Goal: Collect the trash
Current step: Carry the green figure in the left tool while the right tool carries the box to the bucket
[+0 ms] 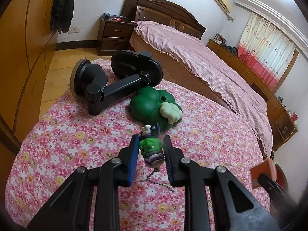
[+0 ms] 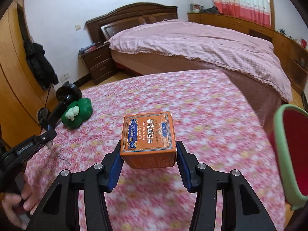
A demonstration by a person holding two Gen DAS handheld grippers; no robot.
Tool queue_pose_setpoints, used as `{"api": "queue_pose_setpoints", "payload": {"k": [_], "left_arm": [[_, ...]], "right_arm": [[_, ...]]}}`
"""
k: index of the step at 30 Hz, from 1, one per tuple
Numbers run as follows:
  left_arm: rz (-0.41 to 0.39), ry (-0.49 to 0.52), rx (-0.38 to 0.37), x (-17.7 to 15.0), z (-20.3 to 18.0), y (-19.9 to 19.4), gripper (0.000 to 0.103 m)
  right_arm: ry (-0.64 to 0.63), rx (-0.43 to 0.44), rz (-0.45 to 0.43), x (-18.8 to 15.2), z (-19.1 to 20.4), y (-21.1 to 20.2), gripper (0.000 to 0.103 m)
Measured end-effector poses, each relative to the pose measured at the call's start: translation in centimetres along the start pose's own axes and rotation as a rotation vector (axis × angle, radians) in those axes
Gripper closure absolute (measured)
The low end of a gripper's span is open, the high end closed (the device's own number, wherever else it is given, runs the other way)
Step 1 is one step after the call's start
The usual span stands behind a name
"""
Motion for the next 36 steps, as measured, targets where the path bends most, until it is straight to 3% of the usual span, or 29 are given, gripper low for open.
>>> {"api": "queue_pose_setpoints", "payload": {"k": [14, 29, 36], "left_arm": [[-0.028, 0.086, -0.031, -0.2, -3.5, -1.7, 0.078], [-0.007, 0.185, -0.196, -2.0, -11.5, -5.1, 0.078], [0.000, 0.239, -0.226, -2.9, -15.1, -5.6, 0.078]], "right_arm": [[0.147, -0.084, -0.077, -2.5, -8.1, -7.1, 0.050], [0.299, -0.142, -0.137, -4.8, -15.5, -11.3, 0.050], [0.364, -0.153, -0.160, -5.5, -18.7, -12.3, 0.050]]}}
Point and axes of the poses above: each gripper's, at about its wrist camera, not at the fingertips, and y roughly the way its jaws point, z to its left, x to its top, the point moved 1 cm from there along y, roughly the way its jaws point, and after that the axes turned 8 degrees about -x, right-handed, at the moved point
